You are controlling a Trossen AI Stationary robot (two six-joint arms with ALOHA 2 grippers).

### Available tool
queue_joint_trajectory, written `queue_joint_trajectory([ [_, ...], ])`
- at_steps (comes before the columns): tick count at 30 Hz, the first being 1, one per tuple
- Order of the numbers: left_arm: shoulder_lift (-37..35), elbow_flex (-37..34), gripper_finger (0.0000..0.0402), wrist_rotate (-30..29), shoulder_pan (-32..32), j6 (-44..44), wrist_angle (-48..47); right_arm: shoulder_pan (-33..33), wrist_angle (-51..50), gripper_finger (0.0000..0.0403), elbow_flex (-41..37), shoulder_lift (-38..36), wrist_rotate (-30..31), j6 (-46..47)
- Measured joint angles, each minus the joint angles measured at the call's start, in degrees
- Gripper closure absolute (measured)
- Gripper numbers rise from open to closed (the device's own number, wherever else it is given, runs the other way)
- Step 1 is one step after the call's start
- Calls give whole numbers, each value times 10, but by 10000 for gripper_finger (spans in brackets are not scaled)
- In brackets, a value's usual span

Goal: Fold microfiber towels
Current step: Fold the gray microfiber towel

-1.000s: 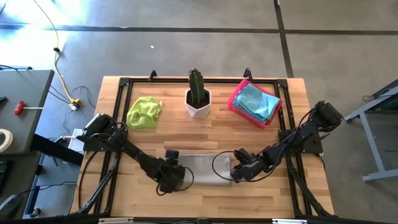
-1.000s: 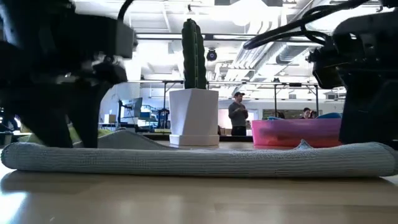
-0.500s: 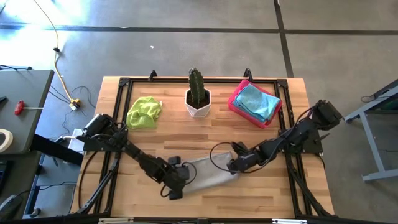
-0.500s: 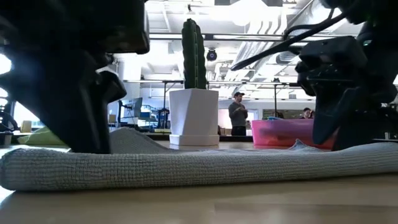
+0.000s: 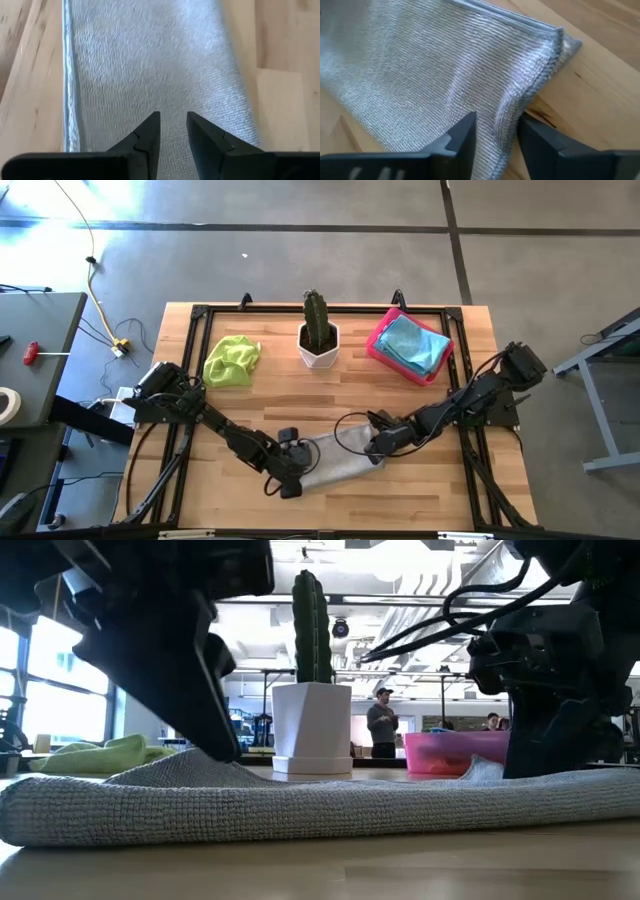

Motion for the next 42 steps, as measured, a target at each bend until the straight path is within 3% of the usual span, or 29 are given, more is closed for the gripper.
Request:
queue_joint_trajectory([
  [9, 0, 30, 316, 0, 0, 25, -21, 7, 15, 324, 0, 4, 33, -19],
  [15, 0, 58, 316, 0, -2, 25, -85, 7, 8, 393, 0, 4, 37, -25],
  [21, 0, 86, 316, -2, -10, 23, -167, 6, -51, 400, 4, -6, 11, -22],
  [25, 0, 88, 316, -2, -14, 20, -190, 3, -142, 400, 2, -44, -10, -24],
  [39, 0, 88, 316, -10, -17, 6, -192, -47, -633, 402, 16, -232, -97, -3],
  [42, 0, 88, 316, -11, -17, 6, -192, -56, -669, 402, 51, -240, -112, -5],
])
